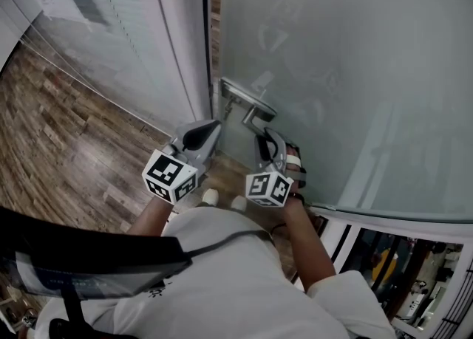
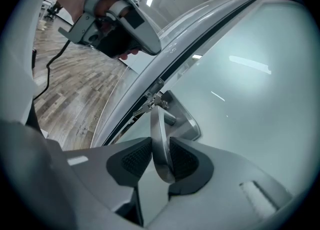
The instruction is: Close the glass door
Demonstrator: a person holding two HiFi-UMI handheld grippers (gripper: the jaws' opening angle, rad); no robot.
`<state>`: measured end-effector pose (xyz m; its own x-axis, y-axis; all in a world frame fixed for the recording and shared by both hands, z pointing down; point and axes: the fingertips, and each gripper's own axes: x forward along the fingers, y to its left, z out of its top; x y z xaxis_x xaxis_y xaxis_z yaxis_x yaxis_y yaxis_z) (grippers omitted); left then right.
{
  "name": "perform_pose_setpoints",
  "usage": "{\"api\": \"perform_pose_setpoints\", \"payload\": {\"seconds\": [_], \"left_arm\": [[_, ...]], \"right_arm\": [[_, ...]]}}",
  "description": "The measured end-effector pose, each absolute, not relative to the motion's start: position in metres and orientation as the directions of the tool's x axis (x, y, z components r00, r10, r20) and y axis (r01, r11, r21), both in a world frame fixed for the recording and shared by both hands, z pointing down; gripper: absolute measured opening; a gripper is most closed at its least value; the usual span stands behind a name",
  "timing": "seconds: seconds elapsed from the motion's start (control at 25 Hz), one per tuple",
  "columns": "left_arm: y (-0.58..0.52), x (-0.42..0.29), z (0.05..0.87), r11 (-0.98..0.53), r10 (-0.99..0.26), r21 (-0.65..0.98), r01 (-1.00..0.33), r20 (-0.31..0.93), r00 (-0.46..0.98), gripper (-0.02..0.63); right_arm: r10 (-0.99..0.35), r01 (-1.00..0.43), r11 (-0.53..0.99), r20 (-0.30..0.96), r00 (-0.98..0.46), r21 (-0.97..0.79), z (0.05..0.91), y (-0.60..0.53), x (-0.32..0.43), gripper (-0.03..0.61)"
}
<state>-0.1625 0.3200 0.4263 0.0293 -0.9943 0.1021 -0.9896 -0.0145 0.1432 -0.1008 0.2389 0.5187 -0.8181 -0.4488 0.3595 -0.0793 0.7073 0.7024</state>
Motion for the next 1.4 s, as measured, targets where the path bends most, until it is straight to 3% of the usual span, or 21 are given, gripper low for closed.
{"api": "perform_pose_setpoints", "payload": {"seconds": [0.32, 1.4], "left_arm": [[0.332, -0.159, 0.43, -0.02, -0.993, 0.145, -0.989, 0.111, 0.036, 0.002], [0.35, -0.148, 0.426, -0.023, -0.995, 0.143, -0.989, 0.09, 0.036, 0.002]], "right_arm": [[-0.417, -0.195, 0.81, 0.309, -0.855, 0.554, 0.527, 0.254, -0.098, 0.115], [-0.365, -0.093, 0.829, 0.408, -0.837, 0.551, 0.529, 0.283, -0.088, 0.104]]}}
